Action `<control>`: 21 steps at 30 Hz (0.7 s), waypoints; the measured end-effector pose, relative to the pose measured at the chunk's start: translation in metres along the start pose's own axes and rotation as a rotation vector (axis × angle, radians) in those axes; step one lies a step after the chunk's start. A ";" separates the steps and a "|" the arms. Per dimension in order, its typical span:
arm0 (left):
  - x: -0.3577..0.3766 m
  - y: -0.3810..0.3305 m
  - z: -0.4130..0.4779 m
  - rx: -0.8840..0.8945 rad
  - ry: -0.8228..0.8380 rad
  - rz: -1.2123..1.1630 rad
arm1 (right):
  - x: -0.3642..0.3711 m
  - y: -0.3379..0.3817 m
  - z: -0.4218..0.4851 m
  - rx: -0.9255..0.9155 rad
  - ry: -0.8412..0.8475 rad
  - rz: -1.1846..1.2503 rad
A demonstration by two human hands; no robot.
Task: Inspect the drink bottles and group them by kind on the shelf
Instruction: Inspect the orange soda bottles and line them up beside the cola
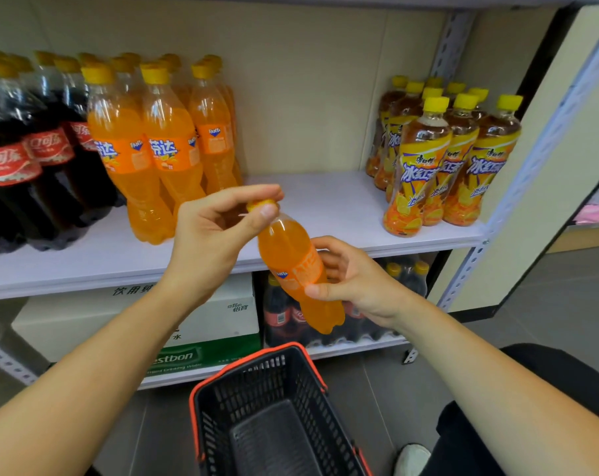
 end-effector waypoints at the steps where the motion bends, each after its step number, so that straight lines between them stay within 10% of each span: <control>1: 0.000 -0.002 -0.001 0.010 0.015 0.008 | 0.000 0.000 0.000 -0.005 0.003 -0.005; 21: 0.028 0.028 -0.011 -0.044 0.298 -0.009 | -0.006 0.009 -0.004 0.025 -0.063 0.158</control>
Point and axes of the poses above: each hand's wrist, its own z-axis towards the middle knuckle, its own x-axis out of the palm, y = z × x, the point moved 9 cm from there along z, towards the middle knuckle, and after that the axes turned 15 degrees about z, right-handed, at the moved point
